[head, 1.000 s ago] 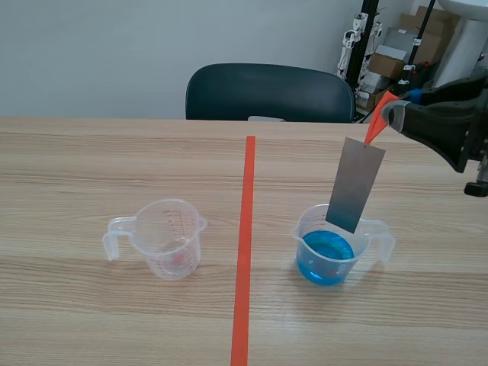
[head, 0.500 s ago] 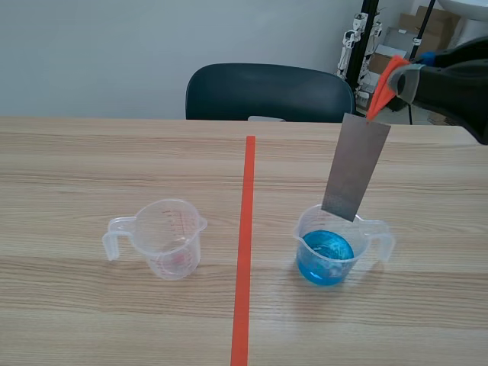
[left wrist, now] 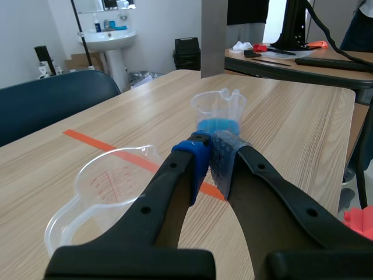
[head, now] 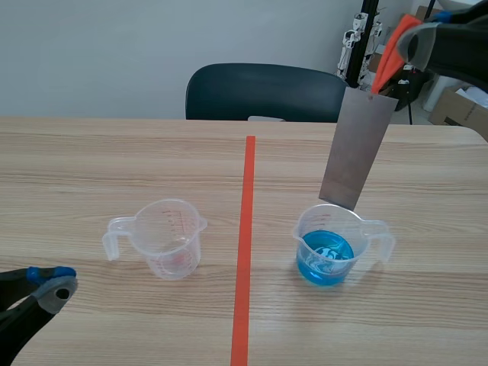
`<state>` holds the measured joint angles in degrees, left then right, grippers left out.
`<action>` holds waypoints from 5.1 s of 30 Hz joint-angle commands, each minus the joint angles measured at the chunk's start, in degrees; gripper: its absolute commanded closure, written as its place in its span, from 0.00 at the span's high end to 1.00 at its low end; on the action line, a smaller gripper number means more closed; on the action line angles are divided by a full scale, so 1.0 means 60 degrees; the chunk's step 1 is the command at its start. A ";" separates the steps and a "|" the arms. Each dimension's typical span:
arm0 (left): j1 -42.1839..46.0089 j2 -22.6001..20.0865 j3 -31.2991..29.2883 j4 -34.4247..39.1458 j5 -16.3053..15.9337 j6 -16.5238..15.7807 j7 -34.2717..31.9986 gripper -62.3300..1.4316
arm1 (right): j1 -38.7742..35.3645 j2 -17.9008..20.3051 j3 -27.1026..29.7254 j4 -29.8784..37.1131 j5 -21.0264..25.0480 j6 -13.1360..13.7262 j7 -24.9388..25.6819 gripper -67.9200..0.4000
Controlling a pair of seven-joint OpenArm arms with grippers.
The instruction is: Do the redox reaction experiment. raise the plate out of the solution
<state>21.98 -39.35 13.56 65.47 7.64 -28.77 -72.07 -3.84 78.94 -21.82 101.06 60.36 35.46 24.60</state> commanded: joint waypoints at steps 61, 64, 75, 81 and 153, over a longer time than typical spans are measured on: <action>-0.4309 0.2645 0.3249 0.1279 -0.1096 -0.0095 0.7012 0.06 | 0.0131 0.1501 0.0135 0.0648 0.1158 0.0095 -0.0004 0.01; -0.4331 0.2747 0.3326 0.1279 -0.1096 -0.0091 0.7246 0.07 | 0.0131 0.1501 0.0135 0.0648 0.1162 0.0095 0.0000 0.01; -0.4328 0.2798 0.3326 0.1279 -0.1104 -0.0087 0.7282 0.06 | 0.0109 0.1501 0.0135 0.0648 0.1162 0.0095 -0.0076 0.01; -0.4328 0.2834 0.3326 0.1279 -0.1253 0.0040 0.7581 0.06 | 0.0109 0.1501 0.0135 0.0648 0.1162 0.0095 -0.0080 0.01; -0.4331 0.2954 0.3326 0.1279 -0.1355 0.0055 0.7701 0.06 | 0.0109 0.1501 0.0135 0.0648 0.1122 0.0091 -0.0182 0.01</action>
<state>-3.68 -21.93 33.95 72.42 0.36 -28.58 -25.08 -3.84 87.33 -21.82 104.57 66.24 36.01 22.46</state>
